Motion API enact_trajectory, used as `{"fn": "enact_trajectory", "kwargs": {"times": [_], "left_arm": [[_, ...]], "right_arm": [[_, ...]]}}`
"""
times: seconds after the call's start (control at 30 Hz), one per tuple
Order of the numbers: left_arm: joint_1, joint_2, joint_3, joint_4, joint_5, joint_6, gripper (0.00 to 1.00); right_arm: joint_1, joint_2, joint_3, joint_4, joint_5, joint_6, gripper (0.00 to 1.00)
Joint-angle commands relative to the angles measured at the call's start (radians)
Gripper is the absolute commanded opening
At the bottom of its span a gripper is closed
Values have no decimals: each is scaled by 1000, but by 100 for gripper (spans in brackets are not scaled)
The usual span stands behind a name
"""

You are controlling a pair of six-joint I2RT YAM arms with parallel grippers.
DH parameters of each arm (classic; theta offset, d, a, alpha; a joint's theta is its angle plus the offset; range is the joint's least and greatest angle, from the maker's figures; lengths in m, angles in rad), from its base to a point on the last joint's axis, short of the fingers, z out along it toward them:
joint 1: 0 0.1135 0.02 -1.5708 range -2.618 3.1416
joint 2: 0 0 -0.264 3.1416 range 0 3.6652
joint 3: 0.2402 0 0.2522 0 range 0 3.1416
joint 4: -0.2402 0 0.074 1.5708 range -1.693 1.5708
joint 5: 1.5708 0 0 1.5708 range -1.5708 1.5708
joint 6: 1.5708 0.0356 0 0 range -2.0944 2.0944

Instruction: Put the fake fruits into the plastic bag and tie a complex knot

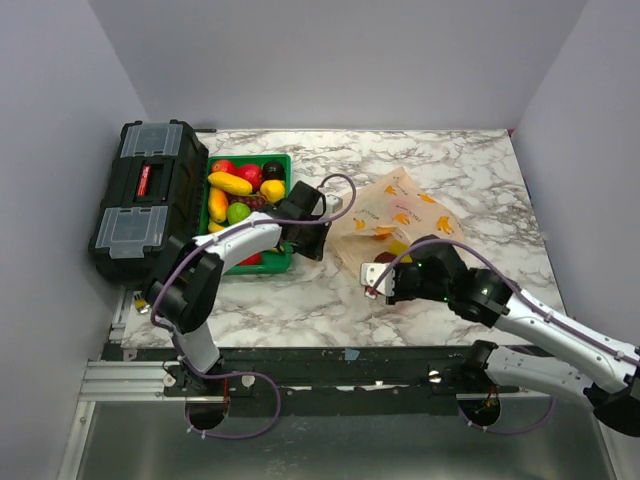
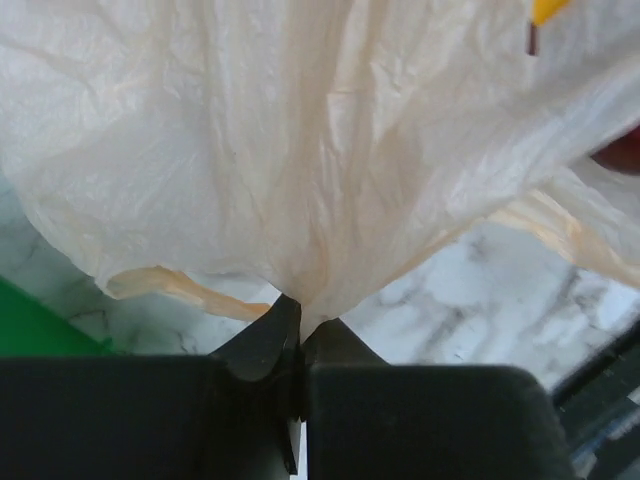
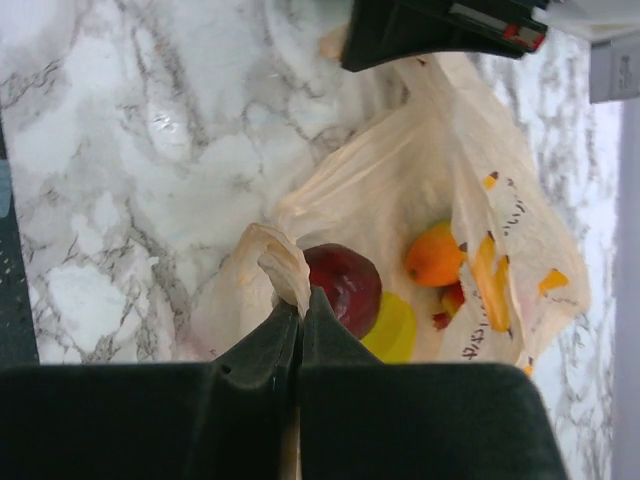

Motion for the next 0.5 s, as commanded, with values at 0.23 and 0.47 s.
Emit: {"fn": "enact_trajectory", "kwargs": {"times": [0.23, 0.47], "left_arm": [[69, -362, 460, -386, 520, 188, 0], [232, -263, 877, -534, 693, 39, 0]], "right_arm": [[-121, -26, 320, 220, 126, 151, 1], [-140, 19, 457, 283, 201, 95, 1]]}}
